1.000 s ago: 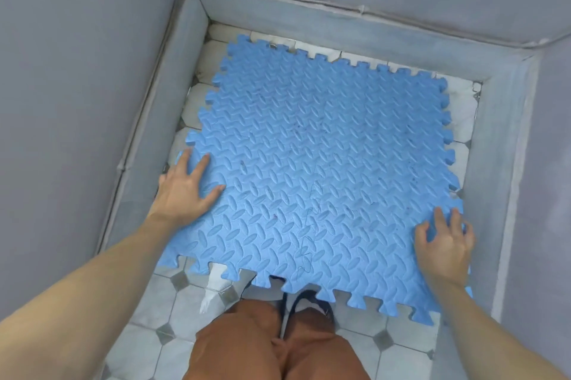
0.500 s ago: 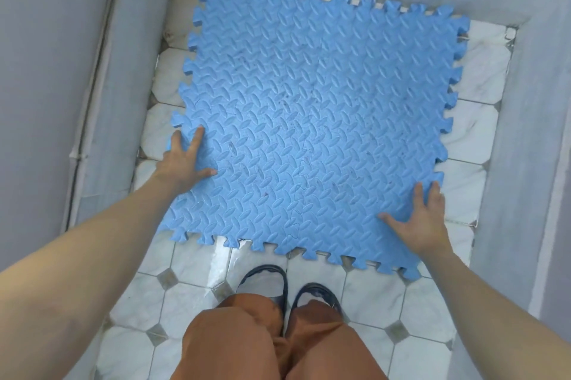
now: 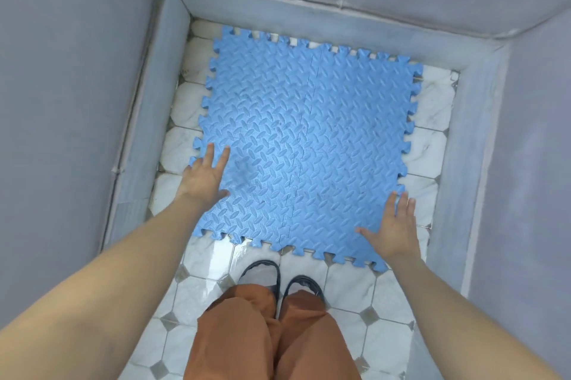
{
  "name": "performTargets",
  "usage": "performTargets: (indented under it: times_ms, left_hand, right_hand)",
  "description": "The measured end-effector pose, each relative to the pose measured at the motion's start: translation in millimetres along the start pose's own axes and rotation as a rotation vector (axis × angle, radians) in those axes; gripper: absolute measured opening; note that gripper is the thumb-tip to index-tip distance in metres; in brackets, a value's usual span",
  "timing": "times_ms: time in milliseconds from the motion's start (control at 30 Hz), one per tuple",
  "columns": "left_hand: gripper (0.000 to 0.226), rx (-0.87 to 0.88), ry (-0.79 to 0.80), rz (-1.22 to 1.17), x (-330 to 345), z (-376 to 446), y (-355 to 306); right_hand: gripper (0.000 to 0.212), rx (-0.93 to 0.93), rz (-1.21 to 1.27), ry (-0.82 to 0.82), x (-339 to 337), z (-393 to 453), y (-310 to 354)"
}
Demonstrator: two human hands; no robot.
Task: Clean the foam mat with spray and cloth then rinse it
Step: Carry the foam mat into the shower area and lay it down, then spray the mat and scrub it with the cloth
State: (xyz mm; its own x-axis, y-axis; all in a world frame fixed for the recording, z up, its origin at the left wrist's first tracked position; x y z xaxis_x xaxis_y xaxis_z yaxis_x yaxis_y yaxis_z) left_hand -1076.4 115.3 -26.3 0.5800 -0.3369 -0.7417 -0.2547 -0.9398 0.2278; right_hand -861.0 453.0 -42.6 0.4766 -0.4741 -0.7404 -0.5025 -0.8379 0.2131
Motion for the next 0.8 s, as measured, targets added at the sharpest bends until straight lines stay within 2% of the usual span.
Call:
performTargets:
  times_ms: [167,333,400,467,533,667,800]
  left_hand:
    - [0.076,0.053,-0.083,-0.11,-123.0,-91.1,-5.8]
    - [0.063,0.091,-0.201,-0.224,-267.2,-181.5,-7.7]
    - [0.064,0.119,-0.344,-0.265,-329.0,-204.5,-3.9]
    - [0.07,0.192,-0.462,-0.321,-393.0,-220.8,0.8]
    - [0.074,0.236,-0.575,-0.362,-458.4,-236.6,7.8]
    - [0.068,0.289,-0.835,-0.479,-586.0,-271.1,19.8]
    - [0.054,0.3,-1.028,-0.46,-690.9,-275.6,21.2]
  right_hand:
    - [0.106,0.003,0.081,-0.032,-117.4,-70.0,48.4]
    - [0.094,0.001,0.171,-0.127,-245.9,-147.5,93.8]
    - [0.093,-0.005,0.184,-0.173,-295.3,-172.0,107.2]
    - [0.104,-0.01,0.199,-0.243,-348.5,-189.3,118.4]
    - [0.099,-0.021,0.254,-0.342,-404.8,-204.7,130.5]
    - [0.071,-0.146,0.402,-0.695,-531.2,-236.8,164.1]
    - [0.07,-0.313,0.43,-0.992,-666.6,-251.7,210.5]
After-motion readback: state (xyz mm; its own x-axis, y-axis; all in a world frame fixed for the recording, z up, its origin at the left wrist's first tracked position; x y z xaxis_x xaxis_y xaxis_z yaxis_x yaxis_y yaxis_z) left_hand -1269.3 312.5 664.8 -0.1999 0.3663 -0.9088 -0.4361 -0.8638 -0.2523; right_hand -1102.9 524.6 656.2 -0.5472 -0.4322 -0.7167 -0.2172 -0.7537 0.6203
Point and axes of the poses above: each hand's wrist, its own z-axis towards the middle knuckle, its own x-axis out of the palm, y = z × x, the point moved 7 cm from there along z, towards the middle knuckle, and after that the axes turned 13 degrees about -x, right-handed, at the moved point
